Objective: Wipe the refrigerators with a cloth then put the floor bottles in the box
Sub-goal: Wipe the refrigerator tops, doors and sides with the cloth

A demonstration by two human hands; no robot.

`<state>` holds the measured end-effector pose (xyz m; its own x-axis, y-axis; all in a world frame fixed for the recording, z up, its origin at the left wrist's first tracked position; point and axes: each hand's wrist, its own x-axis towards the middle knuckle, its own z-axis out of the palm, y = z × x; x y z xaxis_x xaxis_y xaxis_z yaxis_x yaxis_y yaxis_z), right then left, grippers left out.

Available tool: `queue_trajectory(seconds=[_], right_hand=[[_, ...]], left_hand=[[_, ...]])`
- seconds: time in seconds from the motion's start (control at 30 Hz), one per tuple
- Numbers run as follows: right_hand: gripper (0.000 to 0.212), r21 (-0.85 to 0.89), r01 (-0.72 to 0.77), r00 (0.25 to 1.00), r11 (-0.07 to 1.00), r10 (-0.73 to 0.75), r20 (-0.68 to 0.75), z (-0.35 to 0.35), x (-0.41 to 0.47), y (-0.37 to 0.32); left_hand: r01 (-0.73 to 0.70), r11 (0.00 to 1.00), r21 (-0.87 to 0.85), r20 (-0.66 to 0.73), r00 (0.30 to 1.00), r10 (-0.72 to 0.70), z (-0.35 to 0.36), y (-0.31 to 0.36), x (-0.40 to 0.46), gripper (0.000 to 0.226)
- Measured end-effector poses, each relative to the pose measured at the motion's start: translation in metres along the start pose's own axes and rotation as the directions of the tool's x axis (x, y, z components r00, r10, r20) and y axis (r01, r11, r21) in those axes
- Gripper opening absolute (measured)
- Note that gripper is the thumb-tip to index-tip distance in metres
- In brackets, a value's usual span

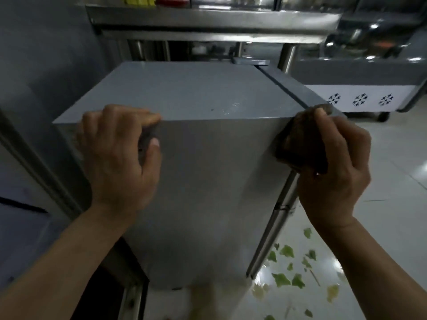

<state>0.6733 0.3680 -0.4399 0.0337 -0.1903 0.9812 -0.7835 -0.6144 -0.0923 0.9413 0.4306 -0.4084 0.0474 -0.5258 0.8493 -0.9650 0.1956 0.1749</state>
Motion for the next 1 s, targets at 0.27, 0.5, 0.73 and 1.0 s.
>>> queue_trajectory(seconds=[0.27, 0.5, 0.73, 1.0], right_hand=[[0.023, -0.013, 0.008, 0.975, 1.000, -0.011, -0.221, 0.026, -0.008, -0.005], [0.041, 0.048, 0.024, 0.982, 0.999, -0.014, -0.190, 0.061, -0.079, -0.009], [0.047, -0.026, 0.140, 0.988, 0.990, -0.141, -0.067, 0.051, -0.072, 0.003], [0.045, 0.017, 0.168, 0.985, 0.986, -0.168, -0.044, 0.073, -0.052, -0.029]], left_hand=[[-0.043, 0.999, 0.009, -0.223, 0.974, 0.044, 0.020, -0.004, -0.006, 0.016], [-0.085, 0.996, -0.019, -0.267, 0.961, 0.077, 0.024, -0.009, -0.007, 0.022], [-0.166, 0.986, -0.001, -0.208, 0.965, 0.162, 0.014, -0.016, -0.011, 0.037], [-0.078, 0.991, 0.110, -0.245, 0.964, 0.103, 0.006, -0.058, -0.021, 0.048]])
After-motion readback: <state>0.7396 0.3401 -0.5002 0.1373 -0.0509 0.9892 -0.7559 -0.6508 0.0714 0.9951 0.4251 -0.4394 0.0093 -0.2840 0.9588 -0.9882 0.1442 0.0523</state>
